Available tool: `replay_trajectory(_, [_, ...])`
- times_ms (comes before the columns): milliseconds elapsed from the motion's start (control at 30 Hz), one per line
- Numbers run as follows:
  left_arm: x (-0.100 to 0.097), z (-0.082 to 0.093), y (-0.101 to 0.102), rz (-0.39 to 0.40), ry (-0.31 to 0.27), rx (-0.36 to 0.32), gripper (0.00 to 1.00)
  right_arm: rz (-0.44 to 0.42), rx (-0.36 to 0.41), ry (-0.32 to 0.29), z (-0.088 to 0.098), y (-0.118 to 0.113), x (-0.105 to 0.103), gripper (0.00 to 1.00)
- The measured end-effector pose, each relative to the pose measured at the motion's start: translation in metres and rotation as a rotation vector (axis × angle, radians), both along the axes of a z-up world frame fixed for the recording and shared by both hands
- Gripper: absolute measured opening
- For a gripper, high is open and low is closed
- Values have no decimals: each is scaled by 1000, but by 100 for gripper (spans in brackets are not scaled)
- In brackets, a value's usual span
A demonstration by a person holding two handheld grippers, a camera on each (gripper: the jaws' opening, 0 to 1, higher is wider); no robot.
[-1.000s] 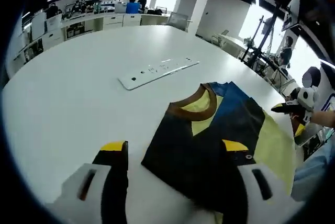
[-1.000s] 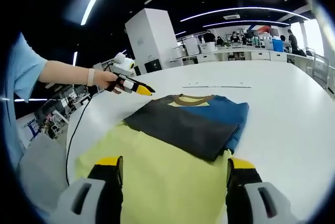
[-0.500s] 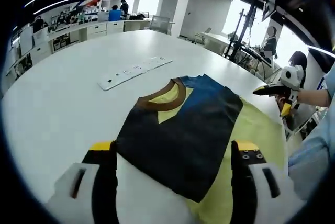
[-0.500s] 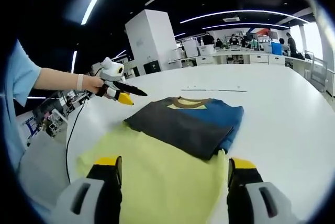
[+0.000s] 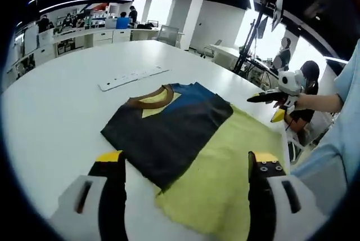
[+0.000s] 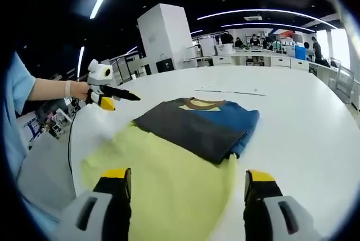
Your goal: Fold the garment on the visible template until the final outline fits inside the template.
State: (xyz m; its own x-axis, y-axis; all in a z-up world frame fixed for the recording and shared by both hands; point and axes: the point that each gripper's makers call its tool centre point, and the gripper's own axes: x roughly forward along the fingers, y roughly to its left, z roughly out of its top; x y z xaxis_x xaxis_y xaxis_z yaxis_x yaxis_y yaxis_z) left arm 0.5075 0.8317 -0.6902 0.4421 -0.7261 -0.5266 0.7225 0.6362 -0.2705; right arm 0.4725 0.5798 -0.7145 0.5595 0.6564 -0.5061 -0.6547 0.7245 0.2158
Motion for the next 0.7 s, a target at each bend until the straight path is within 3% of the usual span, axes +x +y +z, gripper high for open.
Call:
replay_trajectory(133, [-33, -6, -2, 0, 34, -40, 96, 5, -9, -12, 3, -3, -1, 85])
replay_trajectory(200, [-47, -11, 1, -16, 43, -7, 99, 14, -9, -8, 3, -2, -2, 86])
replay_trajectory(233, [-51, -8, 2, -14, 20, -4, 99, 22, -18, -13, 4, -2, -3, 87])
replay_trajectory(333, [-61, -2, 3, 3, 26, -31, 99, 37, -25, -8, 4, 0, -6, 91])
replay_trajectory(500, [-74, -2, 11, 25, 12, -8, 99, 43, -34, -17, 6, -1, -8, 94])
replay_trajectory(600, [-83, 2, 13, 88, 22, -75, 99, 33, -30, -24, 6, -4, -10, 96])
replay_trajectory(700, [-94, 0, 16, 94, 22, -71, 99, 26, -28, -18, 4, -7, -13, 96])
